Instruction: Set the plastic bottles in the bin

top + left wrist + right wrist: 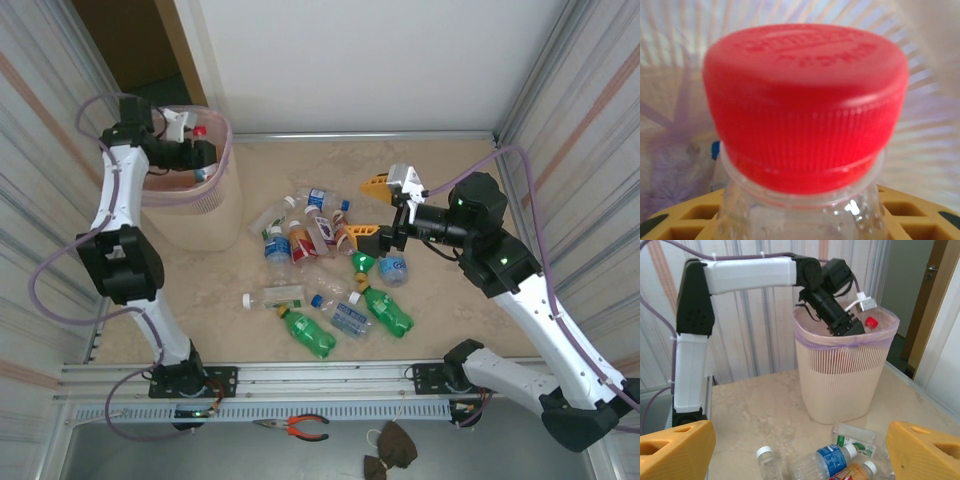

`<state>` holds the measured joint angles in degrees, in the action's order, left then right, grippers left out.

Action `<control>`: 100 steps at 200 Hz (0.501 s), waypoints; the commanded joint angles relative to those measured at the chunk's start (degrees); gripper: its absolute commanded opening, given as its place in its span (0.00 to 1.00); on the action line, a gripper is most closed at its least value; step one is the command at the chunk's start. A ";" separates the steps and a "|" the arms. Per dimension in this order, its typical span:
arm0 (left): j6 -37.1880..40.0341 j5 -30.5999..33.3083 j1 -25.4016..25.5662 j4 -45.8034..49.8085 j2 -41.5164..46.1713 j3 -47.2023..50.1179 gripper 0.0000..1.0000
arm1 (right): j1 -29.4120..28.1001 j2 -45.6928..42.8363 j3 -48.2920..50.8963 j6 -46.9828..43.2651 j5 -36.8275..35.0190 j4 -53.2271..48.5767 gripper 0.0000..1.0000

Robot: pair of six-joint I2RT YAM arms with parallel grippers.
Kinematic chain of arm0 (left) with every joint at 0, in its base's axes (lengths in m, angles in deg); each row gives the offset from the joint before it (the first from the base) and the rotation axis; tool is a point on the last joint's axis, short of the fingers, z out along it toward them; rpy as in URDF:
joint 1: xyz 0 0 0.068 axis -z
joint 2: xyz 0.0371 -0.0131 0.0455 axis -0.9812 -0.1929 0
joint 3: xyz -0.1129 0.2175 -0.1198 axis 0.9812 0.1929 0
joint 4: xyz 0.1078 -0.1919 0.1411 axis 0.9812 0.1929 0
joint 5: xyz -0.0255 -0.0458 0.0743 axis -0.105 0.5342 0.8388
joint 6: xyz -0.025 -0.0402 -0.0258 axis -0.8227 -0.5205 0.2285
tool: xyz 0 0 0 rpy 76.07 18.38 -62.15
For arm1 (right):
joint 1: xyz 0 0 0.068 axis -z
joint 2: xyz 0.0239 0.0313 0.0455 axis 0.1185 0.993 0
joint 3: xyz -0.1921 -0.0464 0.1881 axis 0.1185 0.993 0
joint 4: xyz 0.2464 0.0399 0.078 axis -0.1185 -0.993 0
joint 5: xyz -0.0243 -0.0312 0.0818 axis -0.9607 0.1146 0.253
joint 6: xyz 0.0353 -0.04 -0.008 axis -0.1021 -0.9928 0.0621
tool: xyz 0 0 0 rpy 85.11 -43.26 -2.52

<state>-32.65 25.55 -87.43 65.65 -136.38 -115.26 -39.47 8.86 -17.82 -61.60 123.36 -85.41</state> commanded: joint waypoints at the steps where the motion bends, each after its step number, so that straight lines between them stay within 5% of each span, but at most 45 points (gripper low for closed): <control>1: 2.61 -3.09 1.53 2.70 -2.74 0.79 0.51 | -0.07 -0.25 0.28 -0.91 -0.73 -0.11 0.87; 100: 6.02 8.80 4.34 6.33 -15.67 0.76 0.54 | -0.03 -0.34 0.03 -0.91 -0.72 -0.39 0.87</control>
<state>-28.15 30.36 -83.24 69.95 -149.47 -114.74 -39.47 8.86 -17.78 -61.60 123.38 -85.61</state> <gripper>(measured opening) 0.543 0.871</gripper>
